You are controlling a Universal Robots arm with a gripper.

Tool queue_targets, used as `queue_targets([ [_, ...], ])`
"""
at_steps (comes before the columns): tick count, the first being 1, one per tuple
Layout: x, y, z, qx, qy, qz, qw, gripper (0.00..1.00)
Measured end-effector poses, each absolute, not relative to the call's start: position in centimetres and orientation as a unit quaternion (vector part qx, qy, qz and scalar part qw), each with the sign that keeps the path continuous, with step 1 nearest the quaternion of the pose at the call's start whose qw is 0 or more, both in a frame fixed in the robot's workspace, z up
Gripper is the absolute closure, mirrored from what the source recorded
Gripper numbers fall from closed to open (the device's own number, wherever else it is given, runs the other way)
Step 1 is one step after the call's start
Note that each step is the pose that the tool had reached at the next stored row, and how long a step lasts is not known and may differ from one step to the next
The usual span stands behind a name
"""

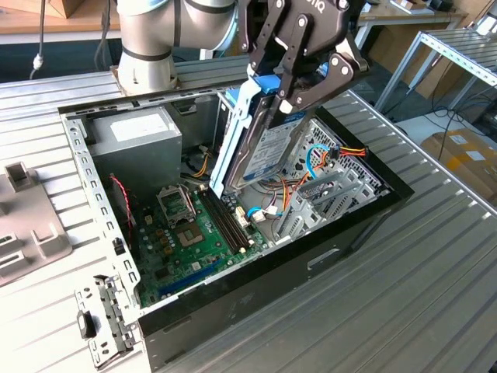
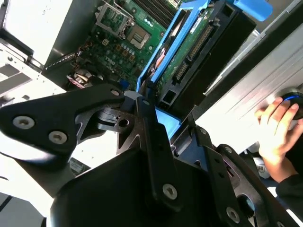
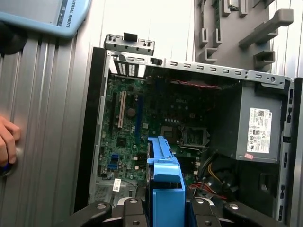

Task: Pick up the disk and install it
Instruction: 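Pick up the disk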

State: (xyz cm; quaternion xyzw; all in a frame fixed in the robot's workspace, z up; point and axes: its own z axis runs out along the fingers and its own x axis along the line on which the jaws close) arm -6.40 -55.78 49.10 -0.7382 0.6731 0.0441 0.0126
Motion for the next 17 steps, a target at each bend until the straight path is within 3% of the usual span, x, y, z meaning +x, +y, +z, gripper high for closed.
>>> queue_targets([
  [17, -5.0, -57.3, 48.9, -0.729, 0.683, 0.044, 0.013, 0.63],
])
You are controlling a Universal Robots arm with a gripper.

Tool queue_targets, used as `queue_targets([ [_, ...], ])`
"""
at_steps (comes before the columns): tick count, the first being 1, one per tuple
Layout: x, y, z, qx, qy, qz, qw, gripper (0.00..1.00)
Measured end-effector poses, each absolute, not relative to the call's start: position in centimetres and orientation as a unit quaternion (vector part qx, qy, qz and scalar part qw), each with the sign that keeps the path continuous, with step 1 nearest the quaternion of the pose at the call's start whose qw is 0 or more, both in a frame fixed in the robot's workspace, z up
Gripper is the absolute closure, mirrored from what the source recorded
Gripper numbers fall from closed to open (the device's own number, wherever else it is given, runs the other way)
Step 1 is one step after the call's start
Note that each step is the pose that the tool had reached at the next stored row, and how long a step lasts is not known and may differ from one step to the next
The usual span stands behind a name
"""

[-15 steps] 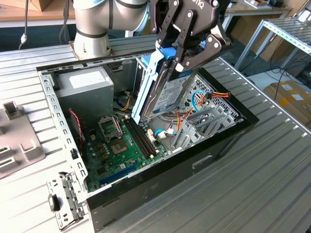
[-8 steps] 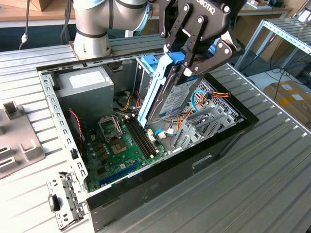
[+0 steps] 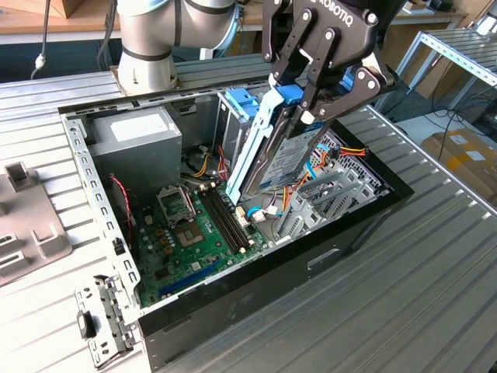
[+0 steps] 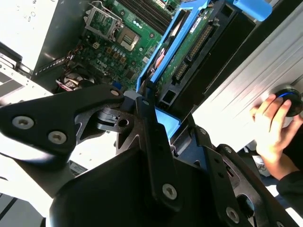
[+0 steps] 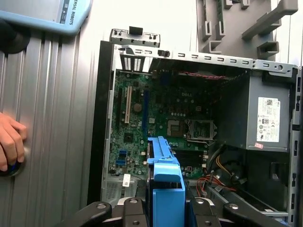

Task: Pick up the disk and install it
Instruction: 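Pick up the disk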

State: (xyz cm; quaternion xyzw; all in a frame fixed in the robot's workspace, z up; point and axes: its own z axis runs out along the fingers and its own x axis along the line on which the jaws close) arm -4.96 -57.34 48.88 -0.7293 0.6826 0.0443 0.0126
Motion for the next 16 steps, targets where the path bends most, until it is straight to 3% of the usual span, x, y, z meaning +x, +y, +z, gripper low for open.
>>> queue_targets([
  [16, -4.15, -57.47, 48.8, -0.729, 0.683, 0.044, 0.013, 0.63],
])
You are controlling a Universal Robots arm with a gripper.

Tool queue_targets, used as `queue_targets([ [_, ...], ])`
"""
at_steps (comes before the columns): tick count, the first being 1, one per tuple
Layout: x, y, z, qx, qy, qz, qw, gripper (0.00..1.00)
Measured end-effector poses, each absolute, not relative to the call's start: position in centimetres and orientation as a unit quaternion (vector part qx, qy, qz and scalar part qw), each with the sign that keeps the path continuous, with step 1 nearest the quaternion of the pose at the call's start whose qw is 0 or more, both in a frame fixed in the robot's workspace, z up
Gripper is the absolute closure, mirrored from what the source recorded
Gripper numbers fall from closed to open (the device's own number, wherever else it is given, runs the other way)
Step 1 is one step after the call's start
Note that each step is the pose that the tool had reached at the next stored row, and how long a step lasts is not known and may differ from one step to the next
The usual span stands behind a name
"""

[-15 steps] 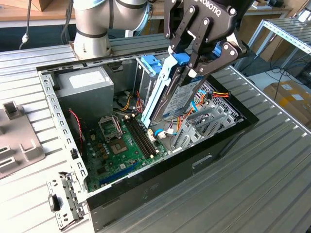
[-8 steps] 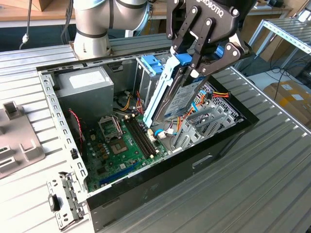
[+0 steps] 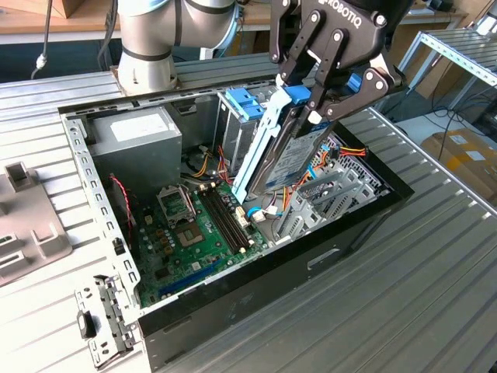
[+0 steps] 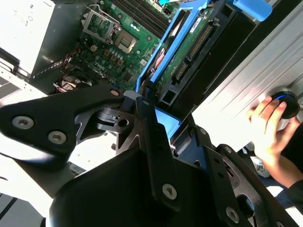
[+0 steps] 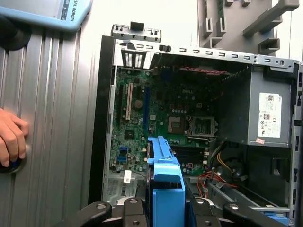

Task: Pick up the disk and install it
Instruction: 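Pick up the disk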

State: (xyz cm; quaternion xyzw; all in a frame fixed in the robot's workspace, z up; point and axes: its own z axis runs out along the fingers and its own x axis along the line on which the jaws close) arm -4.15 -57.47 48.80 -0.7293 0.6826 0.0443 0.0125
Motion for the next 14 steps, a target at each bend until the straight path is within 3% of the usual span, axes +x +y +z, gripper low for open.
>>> queue_targets([
  [14, -3.81, -57.47, 48.79, -0.729, 0.683, 0.042, 0.01, 0.63],
])
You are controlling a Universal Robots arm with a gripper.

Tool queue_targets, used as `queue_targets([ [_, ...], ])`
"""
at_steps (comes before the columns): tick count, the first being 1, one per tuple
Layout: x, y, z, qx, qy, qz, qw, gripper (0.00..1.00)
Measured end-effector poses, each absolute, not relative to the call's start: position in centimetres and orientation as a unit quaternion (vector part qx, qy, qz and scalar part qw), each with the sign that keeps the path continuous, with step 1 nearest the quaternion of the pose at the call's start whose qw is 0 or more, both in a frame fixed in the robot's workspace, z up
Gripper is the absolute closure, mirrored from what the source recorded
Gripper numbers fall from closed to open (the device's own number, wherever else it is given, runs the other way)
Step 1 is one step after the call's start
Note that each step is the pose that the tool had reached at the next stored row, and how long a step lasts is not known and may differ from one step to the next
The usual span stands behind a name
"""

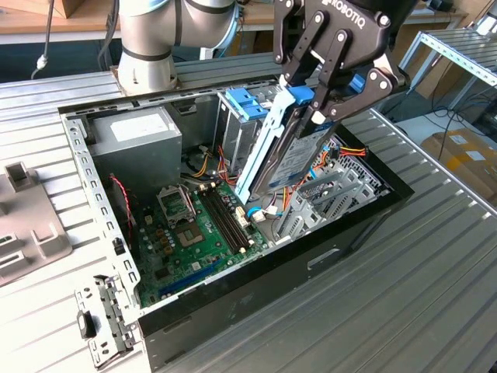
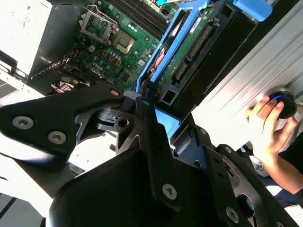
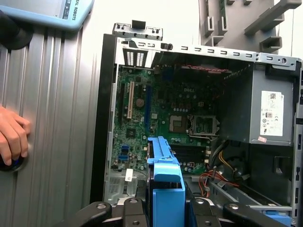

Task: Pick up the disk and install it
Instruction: 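Pick up the disk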

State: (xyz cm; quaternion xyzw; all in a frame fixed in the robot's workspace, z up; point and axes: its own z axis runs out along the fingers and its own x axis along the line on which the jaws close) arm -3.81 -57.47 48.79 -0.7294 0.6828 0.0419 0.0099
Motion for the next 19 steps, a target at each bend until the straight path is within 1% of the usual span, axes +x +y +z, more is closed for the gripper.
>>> queue_targets([
  [19, -2.97, -57.49, 48.78, -0.729, 0.683, 0.042, 0.01, 0.63],
])
